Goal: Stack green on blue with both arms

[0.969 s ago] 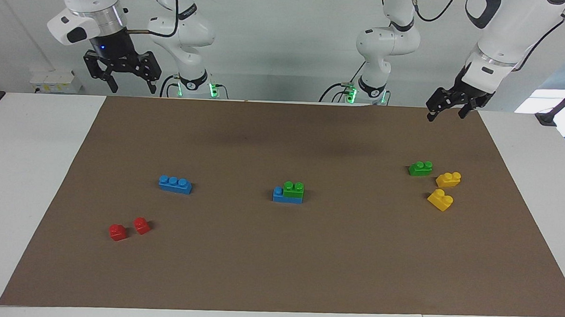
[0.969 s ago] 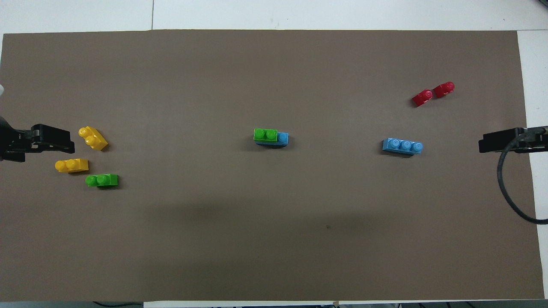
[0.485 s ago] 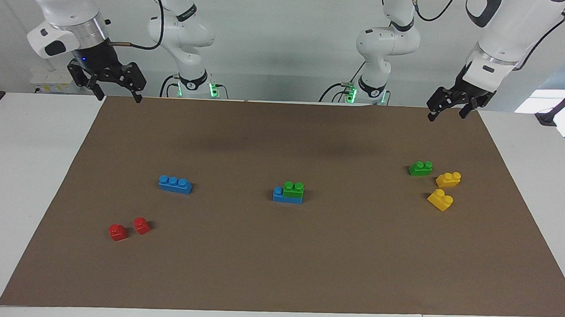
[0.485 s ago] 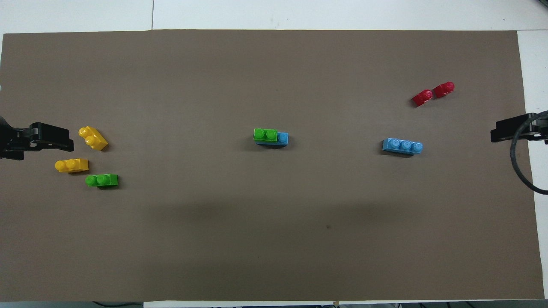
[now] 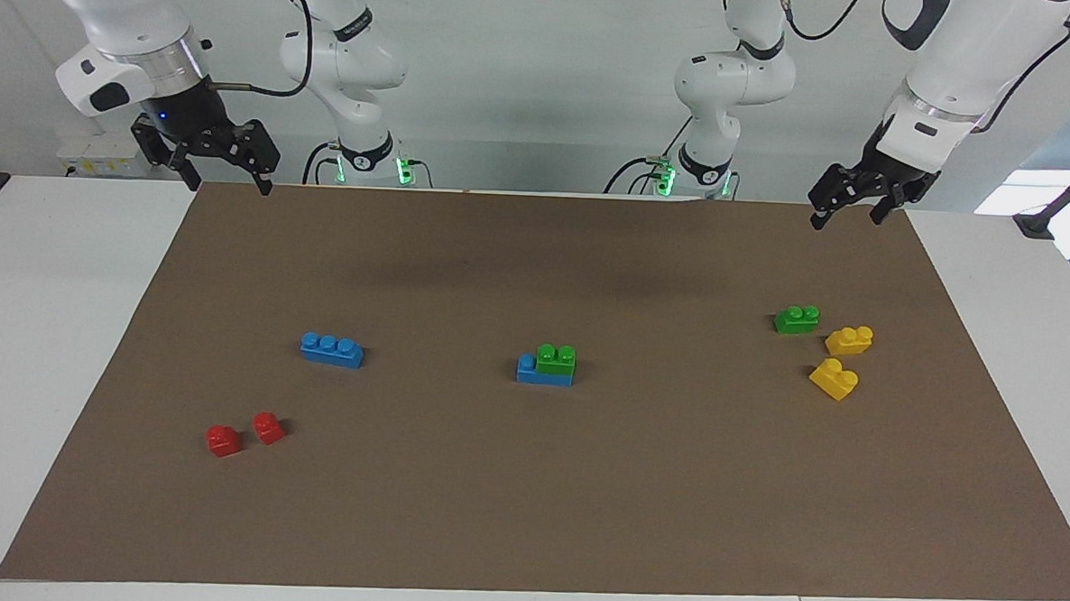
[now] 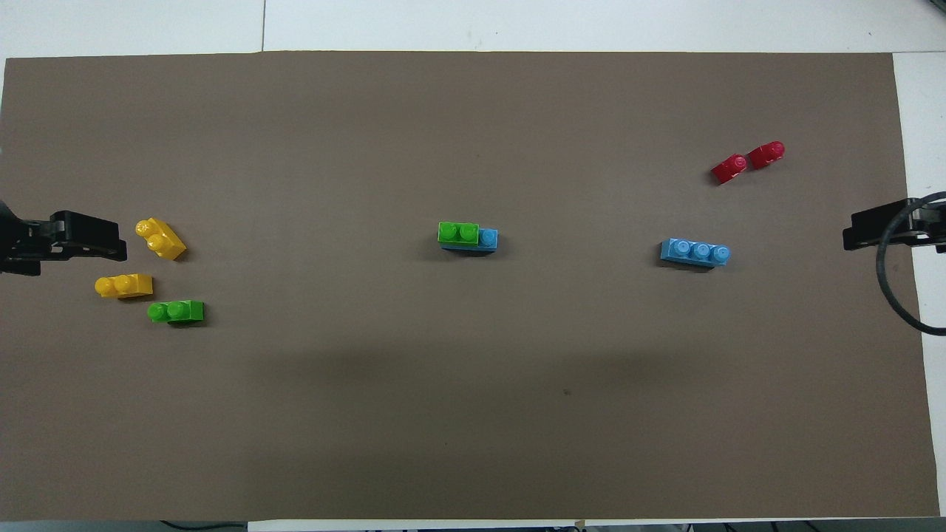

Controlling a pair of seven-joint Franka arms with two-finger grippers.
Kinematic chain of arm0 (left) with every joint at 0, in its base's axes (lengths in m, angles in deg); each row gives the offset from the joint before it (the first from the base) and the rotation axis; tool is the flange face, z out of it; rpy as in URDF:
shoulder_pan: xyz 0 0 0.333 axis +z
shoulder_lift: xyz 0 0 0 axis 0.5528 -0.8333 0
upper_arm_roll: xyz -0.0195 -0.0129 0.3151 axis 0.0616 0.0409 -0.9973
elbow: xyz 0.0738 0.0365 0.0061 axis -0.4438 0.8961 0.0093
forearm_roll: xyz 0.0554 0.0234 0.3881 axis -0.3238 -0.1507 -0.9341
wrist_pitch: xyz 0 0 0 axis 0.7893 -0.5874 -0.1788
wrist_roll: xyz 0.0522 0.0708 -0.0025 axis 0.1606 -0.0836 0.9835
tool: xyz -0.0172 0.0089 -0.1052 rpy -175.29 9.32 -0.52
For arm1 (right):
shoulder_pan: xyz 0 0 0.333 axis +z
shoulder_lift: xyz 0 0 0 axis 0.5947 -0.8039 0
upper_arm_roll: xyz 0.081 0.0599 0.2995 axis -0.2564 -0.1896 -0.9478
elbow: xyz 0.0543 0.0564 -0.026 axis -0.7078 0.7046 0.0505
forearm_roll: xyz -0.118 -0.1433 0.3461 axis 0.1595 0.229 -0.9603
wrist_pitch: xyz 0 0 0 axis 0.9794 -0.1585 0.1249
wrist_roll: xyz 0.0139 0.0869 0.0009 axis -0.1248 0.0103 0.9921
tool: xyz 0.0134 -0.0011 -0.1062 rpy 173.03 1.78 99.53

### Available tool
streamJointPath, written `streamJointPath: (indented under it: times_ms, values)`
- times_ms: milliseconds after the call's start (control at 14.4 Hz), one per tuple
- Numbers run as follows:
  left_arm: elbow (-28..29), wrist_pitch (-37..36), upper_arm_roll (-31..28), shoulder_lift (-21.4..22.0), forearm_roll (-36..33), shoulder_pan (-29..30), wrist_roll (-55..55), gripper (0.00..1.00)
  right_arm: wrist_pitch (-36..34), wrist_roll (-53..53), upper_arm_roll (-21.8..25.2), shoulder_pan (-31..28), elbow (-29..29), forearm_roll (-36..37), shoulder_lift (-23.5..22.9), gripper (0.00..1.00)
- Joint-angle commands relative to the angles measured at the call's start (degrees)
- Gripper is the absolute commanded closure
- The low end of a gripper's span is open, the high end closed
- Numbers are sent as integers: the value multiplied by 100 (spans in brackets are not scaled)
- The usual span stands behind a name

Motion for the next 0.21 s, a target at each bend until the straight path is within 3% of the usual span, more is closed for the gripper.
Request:
streamJointPath:
  times_ms: [0,138]
  values:
    - [32,54,-15,64,36,-5,-79,0,-8,119,-40,-87,-106,41,-54,0]
    - [32,45,-15,64,36,-5,-79,0,18,110,-31,-122,-62,33,-36,0]
